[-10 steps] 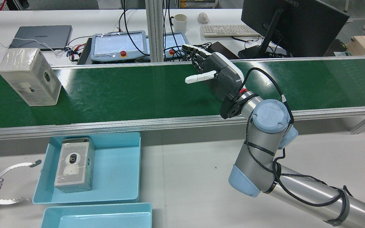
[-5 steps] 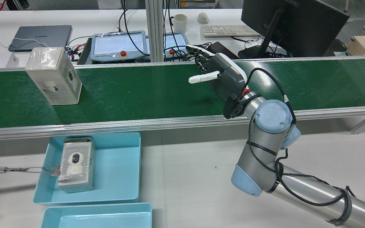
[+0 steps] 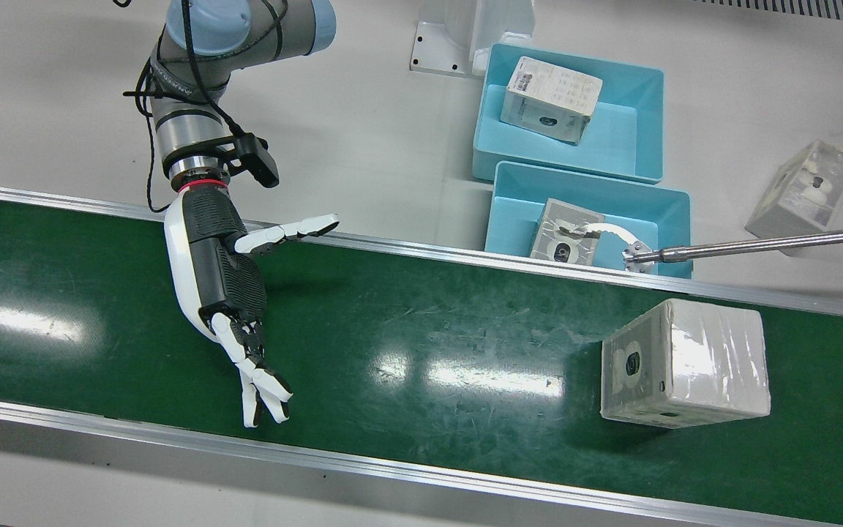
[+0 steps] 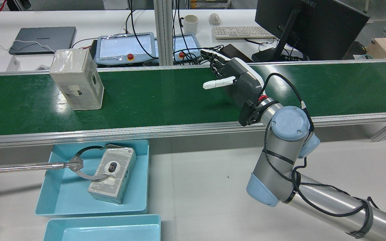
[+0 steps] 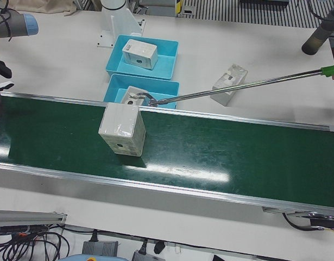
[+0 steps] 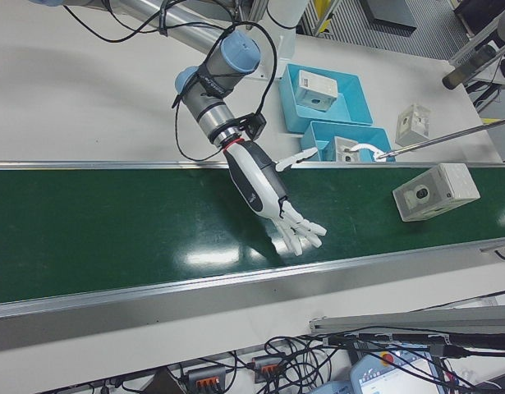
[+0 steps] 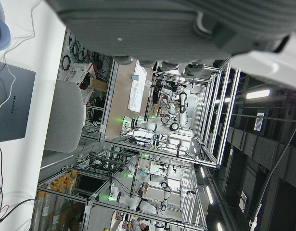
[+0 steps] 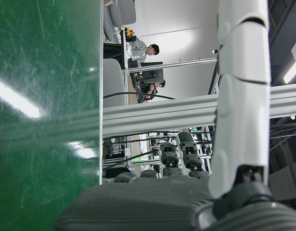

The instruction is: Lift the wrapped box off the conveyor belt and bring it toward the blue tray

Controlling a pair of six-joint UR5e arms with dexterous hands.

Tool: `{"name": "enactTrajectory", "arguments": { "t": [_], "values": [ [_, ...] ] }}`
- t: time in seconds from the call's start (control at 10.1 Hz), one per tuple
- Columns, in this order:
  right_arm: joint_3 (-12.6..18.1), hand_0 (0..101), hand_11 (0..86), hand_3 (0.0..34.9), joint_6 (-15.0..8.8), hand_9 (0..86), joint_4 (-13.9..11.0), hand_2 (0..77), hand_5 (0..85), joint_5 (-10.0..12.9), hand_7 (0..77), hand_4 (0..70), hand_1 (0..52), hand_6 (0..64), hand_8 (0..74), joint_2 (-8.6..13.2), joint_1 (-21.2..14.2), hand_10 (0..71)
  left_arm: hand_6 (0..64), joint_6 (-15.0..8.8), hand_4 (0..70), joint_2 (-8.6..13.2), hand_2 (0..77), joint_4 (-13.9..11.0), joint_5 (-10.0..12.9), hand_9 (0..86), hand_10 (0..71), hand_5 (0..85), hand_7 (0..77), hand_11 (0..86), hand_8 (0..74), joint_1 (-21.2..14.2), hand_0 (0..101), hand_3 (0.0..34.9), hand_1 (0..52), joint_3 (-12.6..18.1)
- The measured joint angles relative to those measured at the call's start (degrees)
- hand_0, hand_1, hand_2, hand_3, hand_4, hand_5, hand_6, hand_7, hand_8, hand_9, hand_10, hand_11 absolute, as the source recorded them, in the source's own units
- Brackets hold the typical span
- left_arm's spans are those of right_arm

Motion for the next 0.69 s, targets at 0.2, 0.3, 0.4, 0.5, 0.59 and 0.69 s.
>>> {"name": "enactTrajectory", "arguments": {
  "t": [0.2, 0.3, 0.4, 0.5, 0.59, 0.69],
  "values": [
    [-1.3, 48, 1.1, 0.4, 0.1, 1.6, 0.0, 6.5, 13.6, 0.0, 2.2, 9.3, 15.3, 2.2, 0.0, 0.1, 0.4, 0.0, 0.5, 0.0, 0.0, 0.0, 0.5, 0.0, 0.0, 0.5, 0.5, 1.1, 0.5, 0.5, 0.5, 0.0, 0, 0.0, 0.0, 0.0],
    [-1.5, 48, 1.1, 0.5, 0.2, 1.6, 0.0, 6.5, 14.2, 0.0, 2.2, 10.4, 15.3, 2.7, 0.0, 0.2, 0.6, 0.0, 0.5, 0.0, 0.0, 0.0, 1.1, 0.0, 0.0, 0.5, 0.5, 1.1, 0.5, 0.5, 0.5, 0.0, 0, 0.0, 0.0, 0.0],
    [-1.6, 48, 1.1, 0.4, 0.2, 1.6, 0.0, 6.5, 14.2, 0.0, 2.2, 9.8, 15.3, 2.7, 0.0, 0.4, 0.8, 0.0, 0.5, 0.0, 0.0, 0.0, 1.1, 0.0, 0.0, 0.5, 0.5, 1.1, 0.5, 0.5, 0.5, 0.0, 0, 0.0, 0.0, 0.0],
    [-1.6, 48, 1.1, 0.5, 0.2, 1.6, 0.0, 6.5, 14.2, 0.0, 2.2, 9.8, 15.3, 2.7, 0.0, 0.5, 0.8, 0.0, 0.5, 0.0, 0.0, 0.0, 1.1, 0.0, 0.0, 0.5, 0.5, 1.1, 0.5, 0.5, 0.5, 0.0, 0, 0.0, 0.0, 0.0],
    [-1.6, 48, 1.1, 0.5, 0.0, 1.6, 0.1, 6.5, 14.2, 0.0, 2.2, 9.8, 15.3, 2.7, 0.0, 0.6, 0.8, 0.0, 0.5, 0.0, 0.0, 0.0, 1.1, 0.0, 0.0, 0.5, 0.5, 1.1, 0.5, 0.5, 0.5, 0.0, 0, 0.0, 0.0, 0.0],
    [-1.7, 48, 1.1, 0.5, -0.3, 1.6, 0.1, 6.5, 14.2, 0.0, 2.2, 9.8, 15.3, 2.7, 0.0, 0.8, 0.6, 0.0, 0.5, 0.0, 0.0, 0.0, 0.5, 0.0, 0.0, 0.5, 0.5, 1.1, 0.5, 0.5, 0.5, 0.0, 0, 0.0, 0.0, 0.0]
  ]
}}
